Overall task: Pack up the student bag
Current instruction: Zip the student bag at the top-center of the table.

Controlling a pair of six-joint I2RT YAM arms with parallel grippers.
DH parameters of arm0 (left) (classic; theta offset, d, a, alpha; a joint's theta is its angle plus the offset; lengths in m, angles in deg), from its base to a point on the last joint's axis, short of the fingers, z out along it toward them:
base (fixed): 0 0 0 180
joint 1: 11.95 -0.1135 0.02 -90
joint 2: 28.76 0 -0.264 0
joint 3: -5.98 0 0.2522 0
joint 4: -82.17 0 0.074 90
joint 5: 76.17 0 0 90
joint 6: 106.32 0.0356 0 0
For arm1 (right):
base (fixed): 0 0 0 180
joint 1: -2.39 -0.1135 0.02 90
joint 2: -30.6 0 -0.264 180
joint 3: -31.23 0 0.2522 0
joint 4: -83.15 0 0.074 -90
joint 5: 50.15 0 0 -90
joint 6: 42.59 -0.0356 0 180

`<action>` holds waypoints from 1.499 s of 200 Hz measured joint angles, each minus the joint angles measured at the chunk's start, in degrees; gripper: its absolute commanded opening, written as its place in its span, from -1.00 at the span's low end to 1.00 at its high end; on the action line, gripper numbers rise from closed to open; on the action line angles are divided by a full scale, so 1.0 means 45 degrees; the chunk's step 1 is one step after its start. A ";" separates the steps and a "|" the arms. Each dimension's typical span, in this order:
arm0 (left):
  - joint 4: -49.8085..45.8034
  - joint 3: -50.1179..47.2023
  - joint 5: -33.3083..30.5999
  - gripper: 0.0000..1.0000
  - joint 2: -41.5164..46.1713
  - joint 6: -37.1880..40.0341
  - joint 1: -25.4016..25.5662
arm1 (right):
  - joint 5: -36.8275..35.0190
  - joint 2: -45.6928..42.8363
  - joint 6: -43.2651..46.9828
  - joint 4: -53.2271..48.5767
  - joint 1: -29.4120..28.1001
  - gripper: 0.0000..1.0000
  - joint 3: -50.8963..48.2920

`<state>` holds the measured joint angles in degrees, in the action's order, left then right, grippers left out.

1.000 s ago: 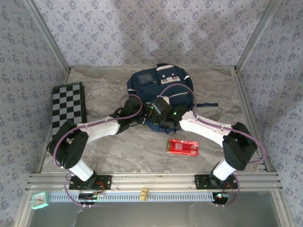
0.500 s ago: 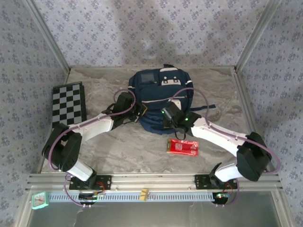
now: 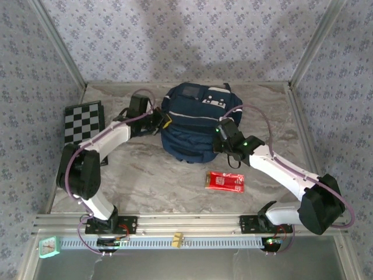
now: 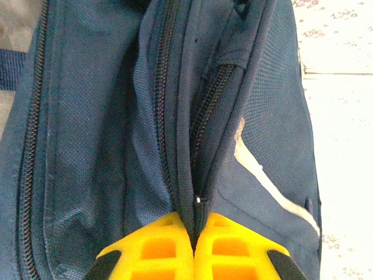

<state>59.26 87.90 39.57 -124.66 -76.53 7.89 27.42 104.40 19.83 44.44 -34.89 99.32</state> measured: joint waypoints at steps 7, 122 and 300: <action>-0.0189 0.0408 0.0175 -0.92 -0.0306 0.0374 -0.0209 | 0.0131 0.0063 0.0053 0.0185 -0.0209 -1.00 0.0097; 0.1851 -0.2963 -0.1146 0.24 0.2409 -0.2429 0.1311 | -0.0185 0.2419 -0.1355 0.0423 -0.1758 -1.00 0.1661; 0.3580 -0.2754 -0.5328 -1.00 0.0627 -0.7490 0.4867 | -0.1268 0.2676 -0.1341 0.0214 -0.2234 -1.00 0.1749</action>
<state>75.37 75.51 15.59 -121.84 -110.23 29.79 21.72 116.44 13.80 45.40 -44.94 107.19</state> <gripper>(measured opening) 0.076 0.056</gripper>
